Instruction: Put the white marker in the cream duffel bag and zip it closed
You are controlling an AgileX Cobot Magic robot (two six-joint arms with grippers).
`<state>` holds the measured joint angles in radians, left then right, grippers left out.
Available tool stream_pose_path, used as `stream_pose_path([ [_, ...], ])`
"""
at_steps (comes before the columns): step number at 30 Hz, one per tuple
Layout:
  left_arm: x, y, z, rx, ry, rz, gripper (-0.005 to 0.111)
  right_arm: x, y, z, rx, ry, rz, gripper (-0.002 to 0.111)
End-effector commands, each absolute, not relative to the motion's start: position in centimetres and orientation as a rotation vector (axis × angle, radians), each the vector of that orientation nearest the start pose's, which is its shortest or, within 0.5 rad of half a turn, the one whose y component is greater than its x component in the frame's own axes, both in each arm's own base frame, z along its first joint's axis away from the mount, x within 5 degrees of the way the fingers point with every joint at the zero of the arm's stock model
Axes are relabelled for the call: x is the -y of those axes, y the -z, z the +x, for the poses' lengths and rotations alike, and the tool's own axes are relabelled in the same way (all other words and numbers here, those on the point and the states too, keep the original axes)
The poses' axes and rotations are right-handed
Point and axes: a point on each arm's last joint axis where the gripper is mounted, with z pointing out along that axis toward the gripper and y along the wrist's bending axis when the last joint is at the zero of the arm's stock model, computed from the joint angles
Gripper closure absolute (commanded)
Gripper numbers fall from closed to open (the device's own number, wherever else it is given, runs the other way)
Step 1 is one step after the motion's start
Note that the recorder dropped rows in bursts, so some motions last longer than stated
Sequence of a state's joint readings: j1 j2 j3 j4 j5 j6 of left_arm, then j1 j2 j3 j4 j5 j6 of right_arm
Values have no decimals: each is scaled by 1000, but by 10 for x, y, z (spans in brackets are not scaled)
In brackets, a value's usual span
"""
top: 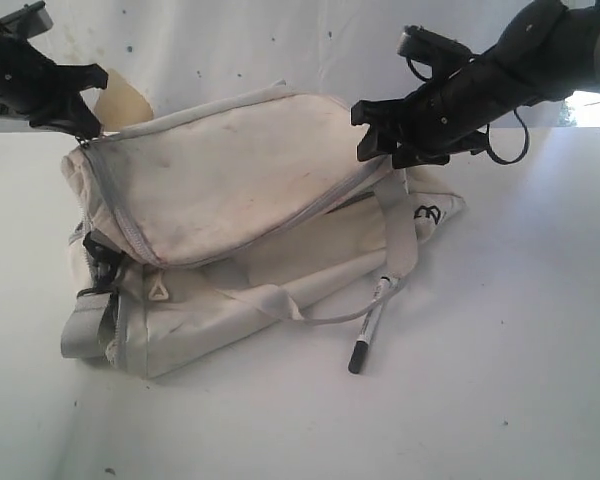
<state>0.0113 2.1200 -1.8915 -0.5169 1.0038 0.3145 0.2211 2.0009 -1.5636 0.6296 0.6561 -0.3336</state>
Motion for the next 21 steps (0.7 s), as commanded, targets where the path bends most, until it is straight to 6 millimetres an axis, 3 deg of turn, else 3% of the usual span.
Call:
stream_pose_path([
  [1, 33, -281, 467, -2508, 524, 225, 106, -128, -232, 430, -2495, -630, -197, 59],
  [14, 40, -292, 455, -2538, 602, 291, 107, -132, -233, 424, -2537, -712, -193, 59],
  [17, 39, -293, 457, -2516, 586, 275, 107, -133, -235, 424, -2528, -753, -164, 59],
  [21, 53, -301, 457, -2449, 497, 366, 107, -137, -239, 424, -2508, -839, -101, 59],
])
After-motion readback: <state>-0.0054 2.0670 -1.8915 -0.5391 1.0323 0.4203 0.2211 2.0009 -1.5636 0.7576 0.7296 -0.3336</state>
